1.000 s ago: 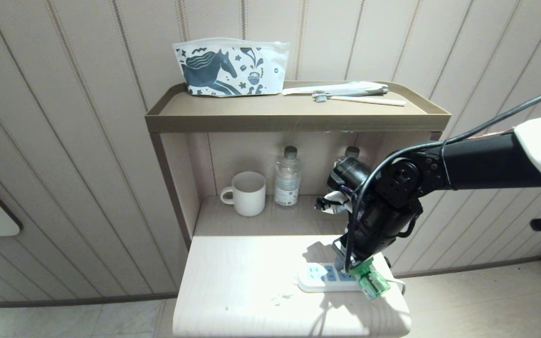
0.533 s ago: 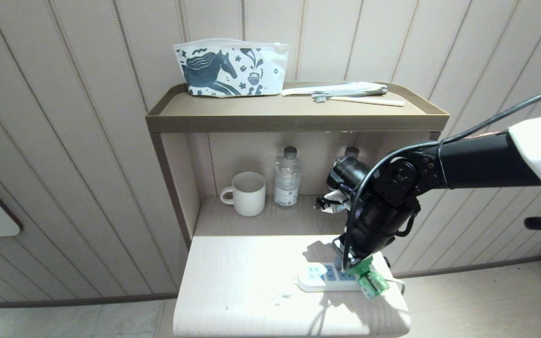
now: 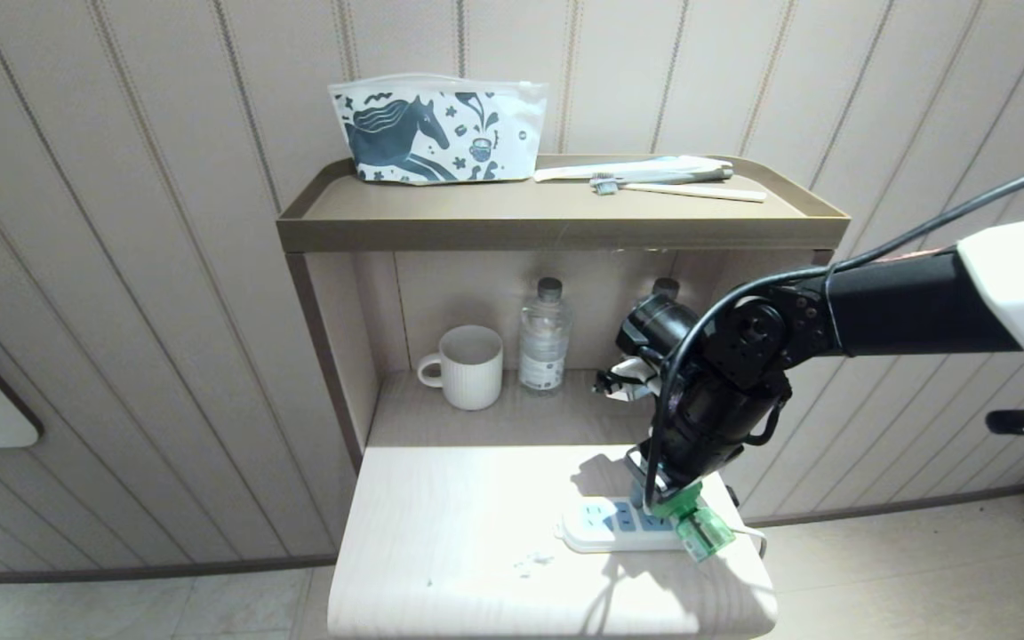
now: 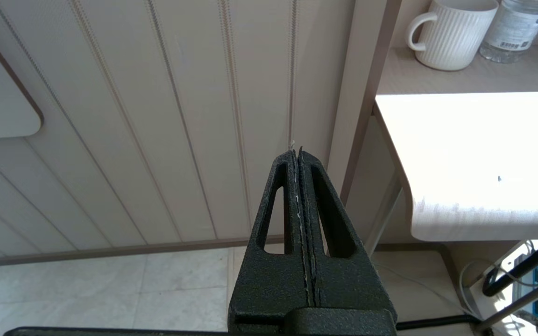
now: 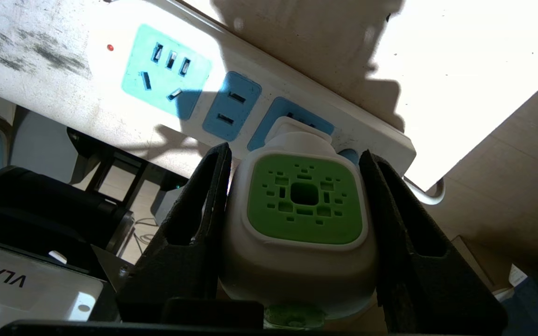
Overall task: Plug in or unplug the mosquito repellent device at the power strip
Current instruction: Insert the plug into the socket
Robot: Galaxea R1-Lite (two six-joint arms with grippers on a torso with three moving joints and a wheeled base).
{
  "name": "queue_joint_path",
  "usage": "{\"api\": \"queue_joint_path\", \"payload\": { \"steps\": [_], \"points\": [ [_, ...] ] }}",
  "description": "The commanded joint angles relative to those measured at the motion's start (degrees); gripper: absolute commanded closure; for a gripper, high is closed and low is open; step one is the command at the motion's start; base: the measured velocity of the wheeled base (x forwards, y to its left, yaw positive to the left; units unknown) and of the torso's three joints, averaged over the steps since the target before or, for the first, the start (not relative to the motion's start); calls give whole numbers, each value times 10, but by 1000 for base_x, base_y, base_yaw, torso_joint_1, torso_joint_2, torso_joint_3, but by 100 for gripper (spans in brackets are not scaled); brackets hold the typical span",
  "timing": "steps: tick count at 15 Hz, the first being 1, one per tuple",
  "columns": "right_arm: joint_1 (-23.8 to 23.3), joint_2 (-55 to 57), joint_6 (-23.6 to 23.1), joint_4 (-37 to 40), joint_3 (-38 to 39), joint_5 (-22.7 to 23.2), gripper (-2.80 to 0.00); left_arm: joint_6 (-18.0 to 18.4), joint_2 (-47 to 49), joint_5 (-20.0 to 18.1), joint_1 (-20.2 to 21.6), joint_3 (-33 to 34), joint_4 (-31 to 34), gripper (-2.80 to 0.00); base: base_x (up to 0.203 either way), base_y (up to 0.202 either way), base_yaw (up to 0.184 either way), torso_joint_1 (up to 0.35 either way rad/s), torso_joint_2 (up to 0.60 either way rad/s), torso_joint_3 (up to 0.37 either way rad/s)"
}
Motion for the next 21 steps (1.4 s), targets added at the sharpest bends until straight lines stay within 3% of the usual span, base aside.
{"api": "queue_joint_path", "payload": {
  "steps": [1, 21],
  "points": [
    [-6, -6, 0, 3, 6, 0, 0, 0, 1, 0, 0, 0, 0, 0, 0, 0, 0, 0, 0, 0],
    [-20, -3, -2, -39, 38, 12, 0, 0, 1, 0, 0, 0, 0, 0, 0, 0, 0, 0, 0, 0]
  ]
}}
